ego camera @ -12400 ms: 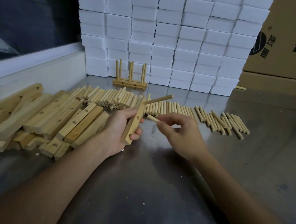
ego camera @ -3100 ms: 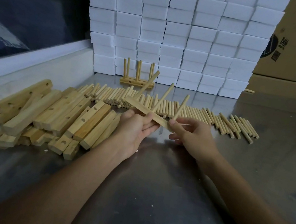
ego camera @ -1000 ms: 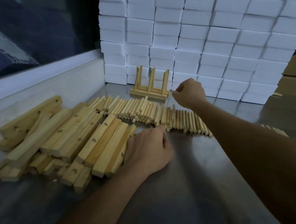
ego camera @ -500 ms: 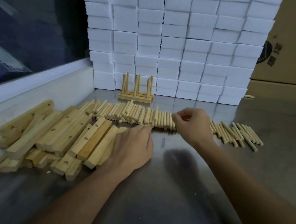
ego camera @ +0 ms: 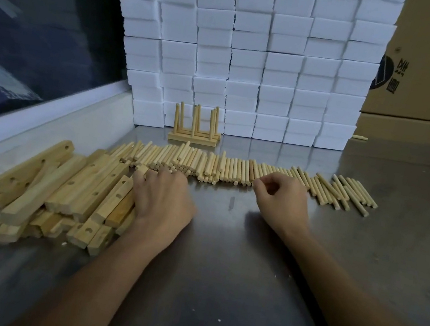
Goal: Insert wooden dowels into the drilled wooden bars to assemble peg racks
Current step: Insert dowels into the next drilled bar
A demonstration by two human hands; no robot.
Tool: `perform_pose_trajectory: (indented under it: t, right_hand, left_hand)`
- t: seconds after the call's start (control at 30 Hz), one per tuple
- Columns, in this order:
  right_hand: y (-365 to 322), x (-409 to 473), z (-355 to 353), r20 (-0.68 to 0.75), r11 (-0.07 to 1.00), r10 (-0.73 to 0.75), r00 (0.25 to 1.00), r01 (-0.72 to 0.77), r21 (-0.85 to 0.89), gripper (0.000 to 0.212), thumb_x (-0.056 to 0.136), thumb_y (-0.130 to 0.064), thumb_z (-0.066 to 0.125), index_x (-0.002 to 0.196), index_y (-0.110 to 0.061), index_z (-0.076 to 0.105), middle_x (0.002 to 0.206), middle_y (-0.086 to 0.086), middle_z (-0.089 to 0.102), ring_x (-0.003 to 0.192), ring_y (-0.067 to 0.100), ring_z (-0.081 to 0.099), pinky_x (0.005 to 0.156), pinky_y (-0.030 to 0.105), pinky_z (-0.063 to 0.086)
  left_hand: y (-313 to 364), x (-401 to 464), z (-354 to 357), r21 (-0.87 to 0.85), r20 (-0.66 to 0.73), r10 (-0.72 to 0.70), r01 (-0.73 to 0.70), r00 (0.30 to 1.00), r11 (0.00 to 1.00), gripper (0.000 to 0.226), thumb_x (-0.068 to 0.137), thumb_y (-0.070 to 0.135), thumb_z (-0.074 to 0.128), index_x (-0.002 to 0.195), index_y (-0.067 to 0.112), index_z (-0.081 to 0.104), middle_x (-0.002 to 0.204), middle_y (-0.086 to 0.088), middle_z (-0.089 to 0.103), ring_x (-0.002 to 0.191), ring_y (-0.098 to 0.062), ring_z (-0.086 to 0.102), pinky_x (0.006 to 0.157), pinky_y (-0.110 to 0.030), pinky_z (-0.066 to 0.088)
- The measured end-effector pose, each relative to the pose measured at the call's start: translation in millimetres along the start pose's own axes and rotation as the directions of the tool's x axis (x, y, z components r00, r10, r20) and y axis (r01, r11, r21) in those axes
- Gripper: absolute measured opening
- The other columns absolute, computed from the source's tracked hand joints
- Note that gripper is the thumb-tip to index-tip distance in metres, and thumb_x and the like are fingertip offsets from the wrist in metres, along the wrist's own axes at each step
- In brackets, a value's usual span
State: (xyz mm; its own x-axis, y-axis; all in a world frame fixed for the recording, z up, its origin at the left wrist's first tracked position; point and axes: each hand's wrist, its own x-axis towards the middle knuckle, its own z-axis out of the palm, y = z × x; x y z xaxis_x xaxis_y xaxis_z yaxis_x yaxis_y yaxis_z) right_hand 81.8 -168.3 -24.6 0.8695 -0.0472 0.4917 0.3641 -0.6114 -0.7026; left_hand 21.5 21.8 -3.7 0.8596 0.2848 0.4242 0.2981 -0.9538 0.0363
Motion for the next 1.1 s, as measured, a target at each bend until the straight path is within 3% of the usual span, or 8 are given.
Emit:
perform_pose_trajectory:
  t: [0.13,0.23,0.47,0.63,0.73,0.8,0.9,1.1]
  right_hand:
    - [2.7,3.0,-1.1,-0.012,0.994,0.082,0.997,-0.081,0.07,0.013,0.091,-0.019,0.065,0.081,-0.018,0.073,0.072,-0.01,0.067,0.07,0.005,0.062,0.063,0.015,0.046]
    - [3.2,4.2,-1.7,-0.017,0.987,0.114,0.993,-0.112,0.114,0.015,0.091,-0.019,0.065,0.077,-0.021,0.071,0.072,-0.009,0.067,0.07,0.005,0.062,0.063,0.015,0.046]
    - [2.1,3.5,-1.6,-0.001,0.983,0.132,0.991,-0.131,0.13,0.018,0.091,-0.02,0.065,0.075,-0.028,0.066,0.071,-0.01,0.066,0.068,0.004,0.062,0.059,0.012,0.043]
    - [2.9,4.5,-0.7,0.008,0.984,0.14,0.99,-0.14,0.106,0.017,0.092,-0.02,0.065,0.077,-0.028,0.065,0.074,-0.01,0.067,0.073,0.005,0.063,0.065,0.016,0.048]
    - [3.5,4.7,-0.3,0.044,0.983,0.161,0.986,-0.164,0.083,0.012,0.093,-0.021,0.066,0.081,-0.026,0.067,0.078,-0.008,0.067,0.074,0.008,0.065,0.068,0.024,0.054]
    - [2.9,4.2,-0.5,0.079,0.981,0.168,0.983,-0.174,0.084,0.01,0.093,-0.021,0.065,0.084,-0.023,0.068,0.079,-0.005,0.068,0.072,0.013,0.066,0.068,0.03,0.057]
    - [2.3,3.7,-1.6,0.107,0.98,0.17,0.98,-0.18,0.085,0.009,0.094,-0.022,0.065,0.085,-0.022,0.068,0.08,-0.002,0.068,0.068,0.016,0.066,0.067,0.034,0.059]
    - [2.5,4.1,-1.5,0.1,0.98,0.171,0.98,-0.18,0.086,0.009,0.094,-0.022,0.066,0.085,-0.024,0.067,0.08,-0.004,0.068,0.07,0.015,0.067,0.066,0.031,0.058]
  left_hand:
    - [1.5,-1.1,-0.2,0.023,0.02,0.053,-0.054,0.998,0.998,0.011,0.09,0.027,0.054,0.08,0.022,0.054,0.111,-0.005,0.057,0.107,-0.026,0.051,0.094,-0.043,0.033]
    - [6.8,-4.6,3.2,0.052,0.039,0.175,-0.177,0.984,0.983,0.016,0.093,0.029,0.051,0.1,0.024,0.065,0.116,-0.004,0.057,0.111,-0.026,0.048,0.095,-0.043,0.031]
    - [8.8,-6.5,7.7,-0.057,0.115,0.318,-0.314,0.941,0.948,0.035,0.096,0.027,0.046,0.131,0.027,0.051,0.116,-0.01,0.054,0.107,-0.029,0.053,0.091,-0.043,0.04]
    - [8.8,-4.7,13.1,-0.43,0.031,0.263,-0.225,0.964,0.874,0.05,0.098,0.018,0.052,0.146,0.026,0.04,0.116,-0.003,0.05,0.096,-0.019,0.052,0.076,-0.032,0.044]
    - [13.3,0.8,12.0,-0.749,0.039,0.121,-0.051,0.992,0.661,0.043,0.104,0.018,0.044,0.147,0.023,0.042,0.128,-0.002,0.056,0.099,-0.017,0.058,0.081,-0.028,0.045]
    - [15.7,2.5,8.6,-0.912,0.252,0.025,0.229,0.967,0.34,0.038,0.105,0.019,0.044,0.142,0.023,0.046,0.118,-0.007,0.062,0.067,-0.015,0.065,0.056,-0.028,0.051]
    - [13.7,4.3,5.1,-0.846,0.514,0.075,0.519,0.855,-0.119,0.023,0.101,0.014,0.051,0.121,0.006,0.059,0.102,-0.013,0.064,0.043,-0.015,0.052,0.034,-0.022,0.034]
    - [4.8,7.8,4.5,-0.637,0.59,0.233,0.623,0.773,-0.453,0.023,0.1,0.012,0.047,0.11,-0.001,0.062,0.079,-0.012,0.067,0.046,-0.013,0.05,0.033,-0.019,0.034]
